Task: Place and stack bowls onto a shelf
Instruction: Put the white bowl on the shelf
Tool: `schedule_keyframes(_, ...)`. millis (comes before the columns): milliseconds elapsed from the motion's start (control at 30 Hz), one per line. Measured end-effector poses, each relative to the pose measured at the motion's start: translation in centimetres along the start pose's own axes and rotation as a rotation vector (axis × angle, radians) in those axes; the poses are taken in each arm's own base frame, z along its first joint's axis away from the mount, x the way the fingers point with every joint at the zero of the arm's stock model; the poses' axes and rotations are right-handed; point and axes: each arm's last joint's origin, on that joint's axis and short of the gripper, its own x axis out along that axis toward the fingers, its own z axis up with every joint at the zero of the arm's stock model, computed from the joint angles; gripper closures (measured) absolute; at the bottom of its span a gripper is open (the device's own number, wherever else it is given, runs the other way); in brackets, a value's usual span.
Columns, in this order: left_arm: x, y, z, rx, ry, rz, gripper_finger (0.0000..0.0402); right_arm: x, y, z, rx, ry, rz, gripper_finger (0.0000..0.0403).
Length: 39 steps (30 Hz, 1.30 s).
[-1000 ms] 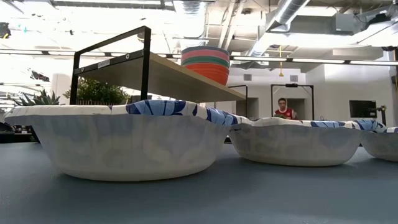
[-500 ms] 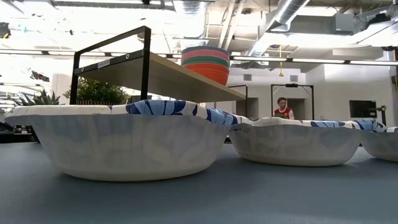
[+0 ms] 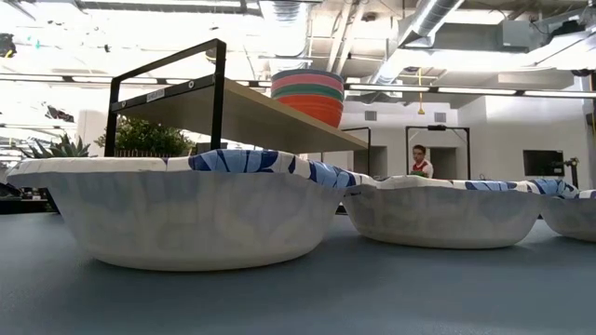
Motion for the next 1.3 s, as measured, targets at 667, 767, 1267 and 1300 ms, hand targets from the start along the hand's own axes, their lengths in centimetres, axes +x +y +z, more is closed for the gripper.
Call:
schedule_keyframes(667,-1.6,3.8,-3.3,-0.031,0.368,0.319,0.0159,-1.0,-2.2,0.0,-0.081,0.062,-0.152,0.0373)
schedule_keyframes(767,-2.3,4.5,-3.8,-0.057,0.441,0.367,0.0159,-0.9,-3.5,-0.1,-0.093,0.063,-0.208,0.0373)
schedule_keyframes(1267,-1.8,4.5,-1.3,-0.135,0.249,0.171,0.0159,-7.1,-9.0,-2.2,0.078,0.151,-0.133,0.0372)
schedule_keyframes(1300,-1.6,4.3,-0.6,-0.117,0.182,0.150,0.0159,-7.3,-9.0,-2.4,0.095,0.160,-0.118,0.0372)
